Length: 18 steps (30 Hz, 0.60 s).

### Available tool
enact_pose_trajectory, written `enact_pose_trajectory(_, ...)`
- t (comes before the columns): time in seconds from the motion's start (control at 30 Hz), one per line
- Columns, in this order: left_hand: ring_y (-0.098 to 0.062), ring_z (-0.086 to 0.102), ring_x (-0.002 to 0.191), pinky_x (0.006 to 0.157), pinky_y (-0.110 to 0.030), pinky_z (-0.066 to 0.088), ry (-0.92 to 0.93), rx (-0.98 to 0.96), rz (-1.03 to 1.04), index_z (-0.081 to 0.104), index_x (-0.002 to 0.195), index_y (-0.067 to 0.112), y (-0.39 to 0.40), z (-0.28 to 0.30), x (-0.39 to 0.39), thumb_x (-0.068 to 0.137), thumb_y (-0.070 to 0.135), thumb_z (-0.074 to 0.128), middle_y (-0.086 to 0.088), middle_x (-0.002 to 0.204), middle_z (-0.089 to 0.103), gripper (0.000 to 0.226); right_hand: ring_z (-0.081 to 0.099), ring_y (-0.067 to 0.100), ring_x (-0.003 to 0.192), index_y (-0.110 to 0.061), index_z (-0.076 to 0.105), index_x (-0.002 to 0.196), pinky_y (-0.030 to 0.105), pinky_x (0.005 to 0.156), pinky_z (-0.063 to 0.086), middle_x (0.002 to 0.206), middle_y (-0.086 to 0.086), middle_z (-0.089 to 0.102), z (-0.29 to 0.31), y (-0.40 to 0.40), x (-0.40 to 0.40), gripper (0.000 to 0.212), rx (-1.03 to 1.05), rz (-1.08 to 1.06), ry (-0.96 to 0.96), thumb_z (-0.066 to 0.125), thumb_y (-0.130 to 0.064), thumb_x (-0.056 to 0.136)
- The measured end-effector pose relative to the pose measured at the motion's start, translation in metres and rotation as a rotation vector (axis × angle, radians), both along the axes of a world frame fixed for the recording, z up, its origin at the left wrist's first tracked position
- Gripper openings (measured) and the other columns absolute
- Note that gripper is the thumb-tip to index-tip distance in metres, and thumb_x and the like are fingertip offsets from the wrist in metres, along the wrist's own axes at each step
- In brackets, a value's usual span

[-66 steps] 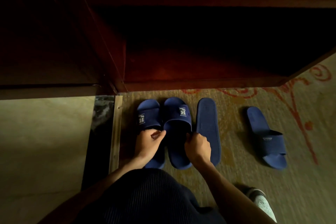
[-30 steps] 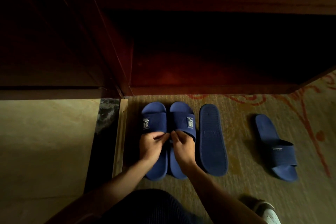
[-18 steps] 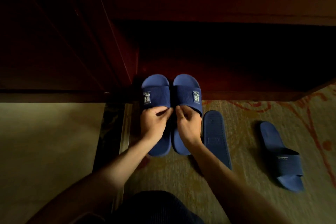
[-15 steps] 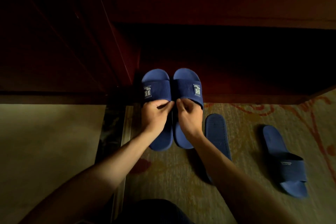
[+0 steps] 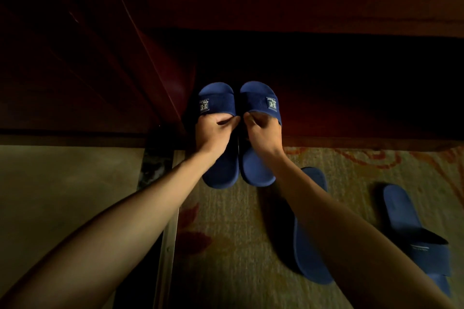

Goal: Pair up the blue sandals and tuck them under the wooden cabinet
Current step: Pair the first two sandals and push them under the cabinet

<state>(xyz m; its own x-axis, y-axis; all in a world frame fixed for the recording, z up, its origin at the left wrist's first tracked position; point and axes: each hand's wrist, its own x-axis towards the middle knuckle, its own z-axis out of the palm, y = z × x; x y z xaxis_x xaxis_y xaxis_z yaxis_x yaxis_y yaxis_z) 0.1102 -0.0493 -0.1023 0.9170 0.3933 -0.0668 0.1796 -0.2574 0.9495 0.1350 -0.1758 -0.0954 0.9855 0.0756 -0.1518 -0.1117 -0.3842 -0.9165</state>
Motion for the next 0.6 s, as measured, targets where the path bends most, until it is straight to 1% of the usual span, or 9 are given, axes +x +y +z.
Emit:
enact_pose_trajectory(0.07,0.001,0.046,0.057,0.054,-0.027,0.038,-0.001,-0.027,-0.011,0.072,0.071,0.005,0.003,-0.003,0.005,0.085,0.023,0.073,0.011,0.054,0.06,0.023,0.068,0.034,0.071,-0.016,0.071,0.077,0.053,0.062,0.054,0.071,0.008,0.072,0.0,0.001,0.005,0.03,-0.001,0.002,0.004,0.056,-0.03,0.099)
enact_pose_trajectory(0.13,-0.001,0.049,0.06,0.056,-0.028,0.039,0.004,-0.061,-0.024,0.072,0.07,0.006,0.003,-0.003,0.007,0.085,0.023,0.073,0.008,0.058,0.062,0.022,0.07,0.034,0.073,-0.017,0.072,0.078,0.055,0.063,0.055,0.074,0.008,0.073,0.0,0.002,0.008,0.029,0.015,0.003,0.026,0.056,-0.031,0.098)
enact_pose_trajectory(0.27,-0.005,0.048,0.06,0.057,-0.03,0.039,0.028,-0.066,-0.034,0.069,0.069,0.003,0.002,0.0,0.005,0.085,0.025,0.073,0.003,0.058,0.06,0.027,0.07,0.037,0.075,-0.02,0.072,0.075,0.058,0.065,0.055,0.076,0.01,0.074,0.002,0.001,0.007,0.03,0.012,-0.004,0.048,0.056,-0.032,0.098)
enact_pose_trajectory(0.37,-0.01,0.056,0.064,0.06,-0.039,0.049,0.095,-0.081,-0.006,0.071,0.073,0.007,0.003,0.003,0.005,0.081,0.031,0.073,-0.006,0.064,0.067,0.026,0.069,0.043,0.077,-0.016,0.072,0.076,0.063,0.065,0.054,0.078,0.018,0.073,0.007,0.002,0.008,0.032,-0.003,0.015,0.089,0.056,-0.034,0.097)
enact_pose_trajectory(0.4,-0.012,0.059,0.066,0.063,-0.044,0.053,0.122,-0.088,-0.012,0.073,0.075,0.01,0.003,0.006,0.004,0.08,0.033,0.073,-0.009,0.068,0.071,0.024,0.068,0.045,0.076,-0.015,0.071,0.075,0.063,0.064,0.054,0.077,0.02,0.072,0.01,0.001,0.007,0.032,-0.018,0.031,0.088,0.056,-0.031,0.098)
enact_pose_trajectory(0.43,-0.012,0.061,0.067,0.066,-0.046,0.054,0.138,-0.091,-0.03,0.075,0.077,0.013,0.003,0.009,0.002,0.079,0.033,0.073,-0.008,0.07,0.073,0.02,0.067,0.045,0.074,-0.012,0.071,0.075,0.062,0.064,0.053,0.077,0.022,0.071,0.015,-0.001,0.005,0.032,-0.049,0.058,0.063,0.056,-0.026,0.099)
enact_pose_trajectory(0.47,-0.009,0.063,0.069,0.068,-0.043,0.054,0.139,-0.068,-0.053,0.076,0.078,0.017,0.003,0.015,-0.004,0.08,0.03,0.074,-0.002,0.07,0.074,0.014,0.066,0.044,0.074,-0.008,0.071,0.079,0.06,0.065,0.053,0.078,0.022,0.071,0.02,-0.004,0.001,0.03,-0.088,0.094,0.008,0.056,-0.022,0.1)
enact_pose_trajectory(0.53,-0.004,0.067,0.071,0.071,-0.035,0.055,0.113,0.101,-0.113,0.078,0.081,0.021,0.004,0.026,-0.02,0.082,0.028,0.075,0.01,0.073,0.074,0.008,0.066,0.038,0.073,-0.006,0.073,0.088,0.051,0.059,0.051,0.081,0.017,0.073,0.031,-0.015,-0.013,0.024,-0.21,0.173,-0.128,0.055,-0.018,0.099)
enact_pose_trajectory(0.6,-0.005,0.069,0.076,0.073,-0.037,0.057,0.099,0.308,-0.184,0.078,0.086,0.022,0.005,0.034,-0.04,0.08,0.034,0.075,0.009,0.082,0.076,0.014,0.067,0.035,0.076,-0.013,0.073,0.094,0.04,0.055,0.046,0.087,0.012,0.074,0.035,-0.025,-0.03,0.022,-0.358,0.213,-0.196,0.057,-0.027,0.098)
